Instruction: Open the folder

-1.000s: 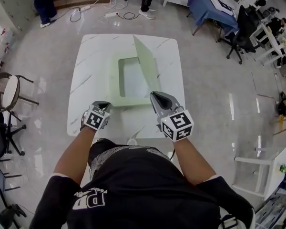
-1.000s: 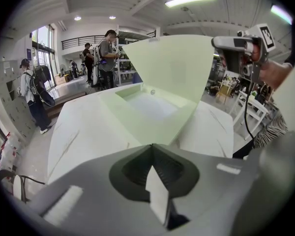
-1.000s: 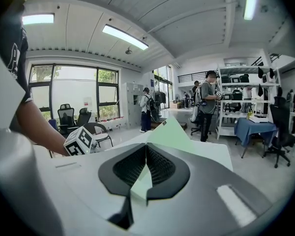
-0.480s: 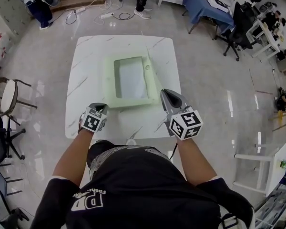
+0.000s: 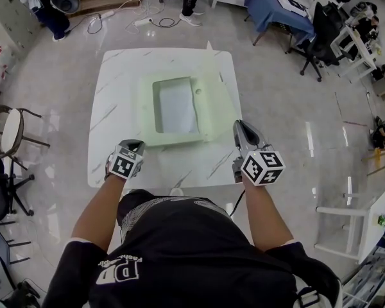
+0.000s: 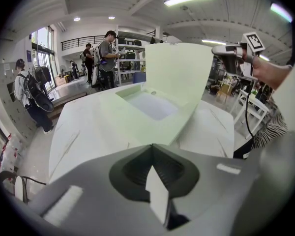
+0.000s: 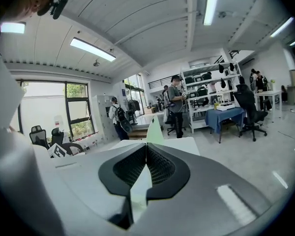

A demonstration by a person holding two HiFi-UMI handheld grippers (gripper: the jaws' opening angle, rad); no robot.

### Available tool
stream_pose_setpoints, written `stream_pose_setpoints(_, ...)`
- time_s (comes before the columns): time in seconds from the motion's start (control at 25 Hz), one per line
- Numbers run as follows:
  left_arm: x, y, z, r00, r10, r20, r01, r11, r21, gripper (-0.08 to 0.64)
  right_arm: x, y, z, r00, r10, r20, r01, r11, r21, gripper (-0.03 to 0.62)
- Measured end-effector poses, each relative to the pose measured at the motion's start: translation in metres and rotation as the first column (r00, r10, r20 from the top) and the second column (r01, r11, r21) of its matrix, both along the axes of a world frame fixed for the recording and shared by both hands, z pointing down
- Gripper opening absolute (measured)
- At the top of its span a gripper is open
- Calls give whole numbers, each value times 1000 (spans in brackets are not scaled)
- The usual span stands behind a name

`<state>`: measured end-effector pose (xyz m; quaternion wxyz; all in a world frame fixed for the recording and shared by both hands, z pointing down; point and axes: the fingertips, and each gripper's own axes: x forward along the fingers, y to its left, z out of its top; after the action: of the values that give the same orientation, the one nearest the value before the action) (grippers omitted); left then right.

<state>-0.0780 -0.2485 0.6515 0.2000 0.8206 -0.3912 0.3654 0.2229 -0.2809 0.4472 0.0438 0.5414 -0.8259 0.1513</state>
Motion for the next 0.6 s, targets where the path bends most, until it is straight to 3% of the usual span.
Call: stream_pose_setpoints(0.6, 0, -1, 0, 1000, -5, -11, 5, 1000, 5, 57, 81, -5, 33, 971, 223, 82, -214, 971, -104, 3)
